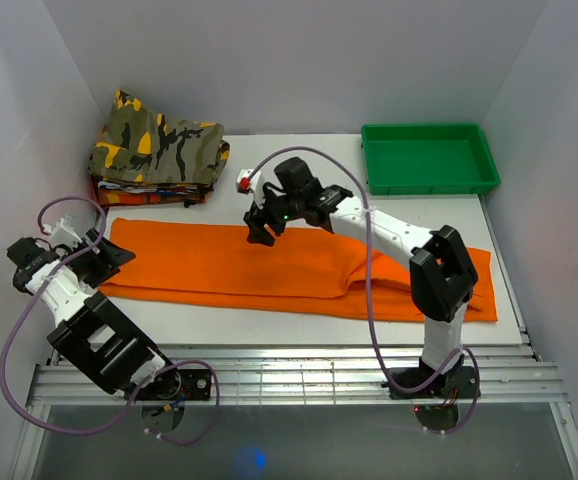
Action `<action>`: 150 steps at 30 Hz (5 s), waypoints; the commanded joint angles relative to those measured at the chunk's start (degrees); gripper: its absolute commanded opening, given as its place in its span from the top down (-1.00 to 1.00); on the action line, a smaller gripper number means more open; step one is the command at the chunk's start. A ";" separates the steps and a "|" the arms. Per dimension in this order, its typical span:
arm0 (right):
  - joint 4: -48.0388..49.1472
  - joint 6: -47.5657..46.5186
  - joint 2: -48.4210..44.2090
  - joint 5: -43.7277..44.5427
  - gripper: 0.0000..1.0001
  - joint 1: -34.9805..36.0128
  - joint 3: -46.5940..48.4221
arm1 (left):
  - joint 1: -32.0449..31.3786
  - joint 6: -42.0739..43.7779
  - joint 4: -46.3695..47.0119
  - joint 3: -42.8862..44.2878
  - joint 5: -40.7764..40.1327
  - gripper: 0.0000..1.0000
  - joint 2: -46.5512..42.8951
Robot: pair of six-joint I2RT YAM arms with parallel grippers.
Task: Fold and stack the trousers
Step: Fold the trousers
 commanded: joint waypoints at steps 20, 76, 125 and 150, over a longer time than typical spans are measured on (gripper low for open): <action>-5.01 -2.85 5.47 8.77 0.04 2.21 -9.77 | 0.43 -19.70 13.51 -0.35 -33.41 -0.09 9.23; -14.25 -2.86 11.80 12.91 0.17 -2.19 -7.93 | -4.32 -24.98 9.02 -0.43 -41.50 1.00 8.45; -12.49 -12.52 10.74 22.13 -0.09 13.80 -4.49 | -5.46 -26.83 10.87 0.36 -54.16 1.00 26.99; -24.87 -16.30 3.36 25.92 0.84 13.90 5.07 | -5.46 -27.09 10.61 0.45 -54.16 1.00 27.26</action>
